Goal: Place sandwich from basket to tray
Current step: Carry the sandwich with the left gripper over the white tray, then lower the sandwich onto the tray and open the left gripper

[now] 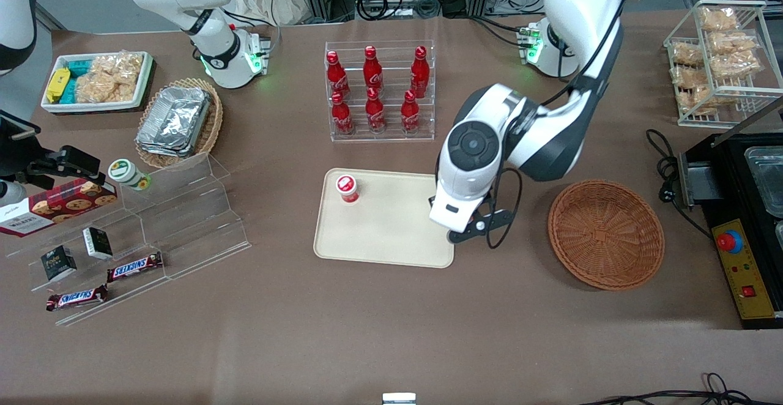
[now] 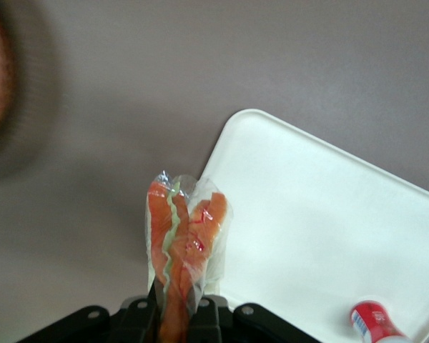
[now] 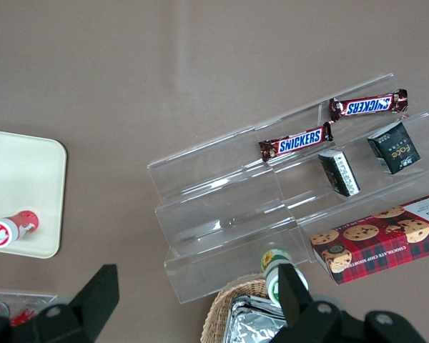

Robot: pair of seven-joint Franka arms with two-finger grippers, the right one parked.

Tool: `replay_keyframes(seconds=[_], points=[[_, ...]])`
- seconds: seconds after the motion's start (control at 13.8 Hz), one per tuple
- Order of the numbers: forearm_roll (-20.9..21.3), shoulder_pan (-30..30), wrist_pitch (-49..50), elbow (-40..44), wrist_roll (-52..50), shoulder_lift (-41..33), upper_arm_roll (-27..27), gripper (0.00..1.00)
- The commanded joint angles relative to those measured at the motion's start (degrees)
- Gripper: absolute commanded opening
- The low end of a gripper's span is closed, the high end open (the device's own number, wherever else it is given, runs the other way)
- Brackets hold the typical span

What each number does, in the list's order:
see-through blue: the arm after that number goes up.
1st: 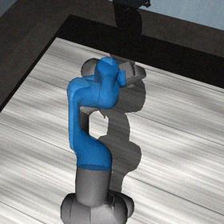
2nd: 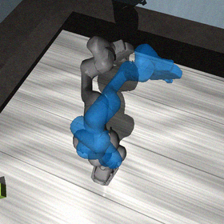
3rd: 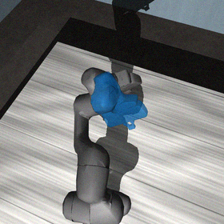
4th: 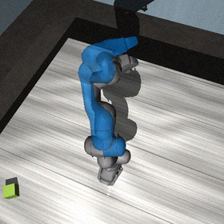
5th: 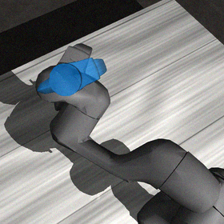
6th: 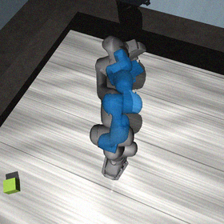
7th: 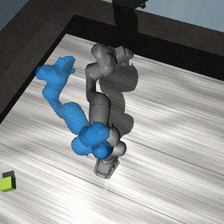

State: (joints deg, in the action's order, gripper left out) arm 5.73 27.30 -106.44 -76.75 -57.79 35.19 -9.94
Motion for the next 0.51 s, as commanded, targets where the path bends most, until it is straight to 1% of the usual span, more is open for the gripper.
replay_keyframes(seconds=[0.0, 0.15, 0.44], points=[[-0.3, 2.3, -4.1, 1.2, -2.9, 4.4, 0.7, 0.08], [0.1, 3.5, -6.3, 1.2, -3.1, 6.9, 0.8, 0.08], [0.3, 3.7, -8.6, 1.2, -3.0, 9.9, 0.9, 0.10]])
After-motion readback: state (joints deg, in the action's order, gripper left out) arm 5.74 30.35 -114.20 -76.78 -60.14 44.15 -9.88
